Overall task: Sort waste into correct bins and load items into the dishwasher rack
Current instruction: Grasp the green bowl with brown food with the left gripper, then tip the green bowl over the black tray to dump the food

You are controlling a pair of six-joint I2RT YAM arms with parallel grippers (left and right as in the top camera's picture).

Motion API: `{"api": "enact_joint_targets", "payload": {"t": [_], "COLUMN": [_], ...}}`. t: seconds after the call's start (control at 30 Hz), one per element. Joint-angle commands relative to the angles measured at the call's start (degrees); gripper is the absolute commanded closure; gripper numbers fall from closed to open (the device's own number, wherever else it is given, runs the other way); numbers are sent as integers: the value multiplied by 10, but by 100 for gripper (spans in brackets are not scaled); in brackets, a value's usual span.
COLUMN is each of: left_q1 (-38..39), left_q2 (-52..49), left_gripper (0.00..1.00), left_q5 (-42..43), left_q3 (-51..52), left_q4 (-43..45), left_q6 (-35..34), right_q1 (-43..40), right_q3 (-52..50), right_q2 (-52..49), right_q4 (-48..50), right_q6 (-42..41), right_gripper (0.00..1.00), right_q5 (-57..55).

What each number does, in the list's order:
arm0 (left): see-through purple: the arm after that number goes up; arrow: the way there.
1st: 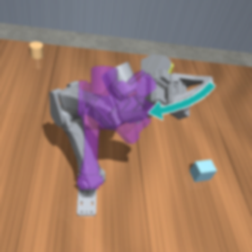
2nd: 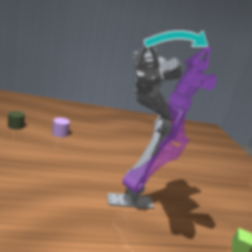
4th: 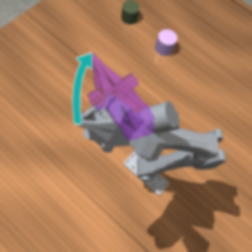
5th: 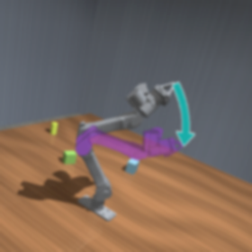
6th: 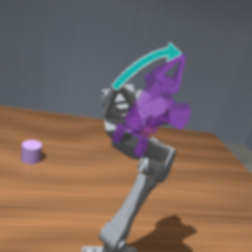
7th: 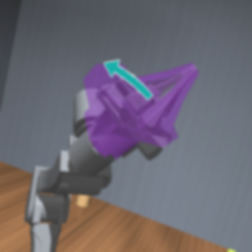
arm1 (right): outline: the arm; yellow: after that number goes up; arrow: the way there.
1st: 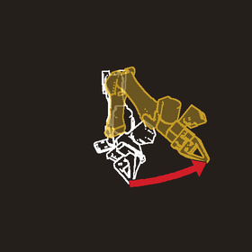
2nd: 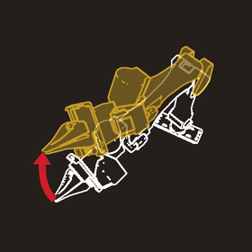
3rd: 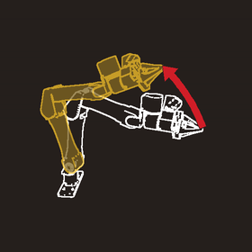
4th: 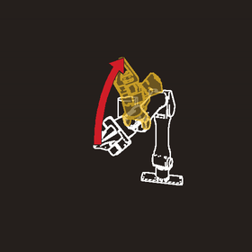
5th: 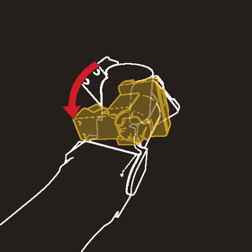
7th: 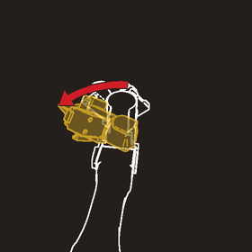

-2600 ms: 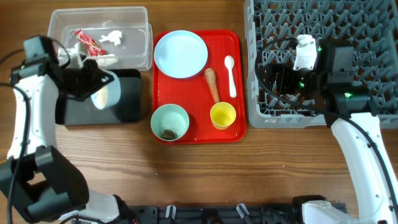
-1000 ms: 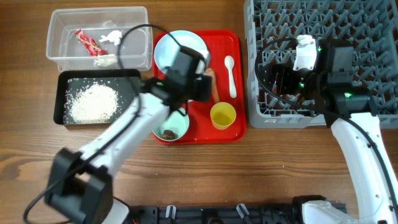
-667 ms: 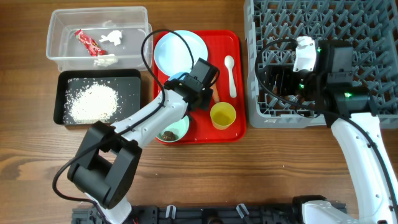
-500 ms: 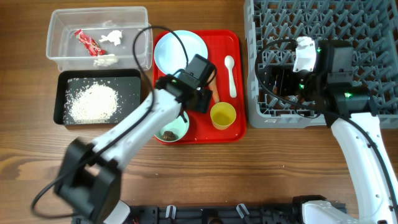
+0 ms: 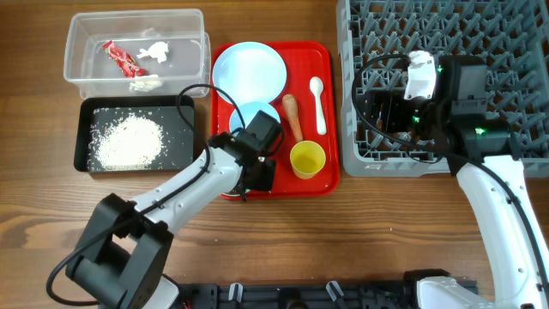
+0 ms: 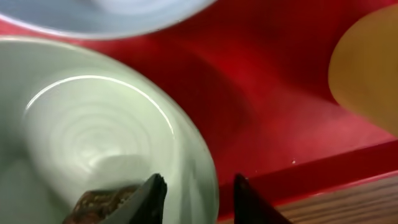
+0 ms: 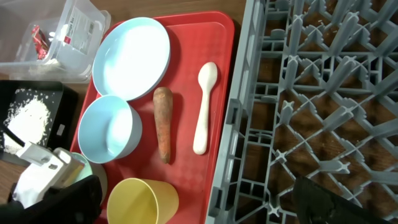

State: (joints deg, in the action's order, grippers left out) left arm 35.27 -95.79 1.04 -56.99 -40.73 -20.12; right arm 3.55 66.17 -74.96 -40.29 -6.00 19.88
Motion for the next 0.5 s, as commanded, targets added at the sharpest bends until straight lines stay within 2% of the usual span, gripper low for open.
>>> {"api": "enact_joint_targets", "payload": {"t": [0.0,0.03,0.07,0.2,0.23,0.37,0.47], "left_q1": [3,3,2,-29,-65,-195,-356], "left_q2": [-3,-3,-2,46,93,187,183], "left_gripper": [83,92,96,96,96,96,96], "left_q5": [9,9,9,92,108,153,252], "left_q3": [27,27,26,-41,-83,-100,-96], "left_q4": [26,28,28,-24,-55,-74,-78], "left_q6": [-29,-29,-33,-43,-40,-18,60], "right_q1": [2,2,2,2,2,2,2], "right_q3": [12,12,12,12,12,12,12], "right_q2": [-6,-6,-6,-6,-6,-6,-6], "right_q4": [0,1,1,2,2,-2,-1], "right_q6": [-2,-2,-2,-2,-1,-2,-2], "right_gripper": [0,0,0,0,0,0,0], "right_q5": [-5,-5,-5,-5,-5,-5,-5]}}
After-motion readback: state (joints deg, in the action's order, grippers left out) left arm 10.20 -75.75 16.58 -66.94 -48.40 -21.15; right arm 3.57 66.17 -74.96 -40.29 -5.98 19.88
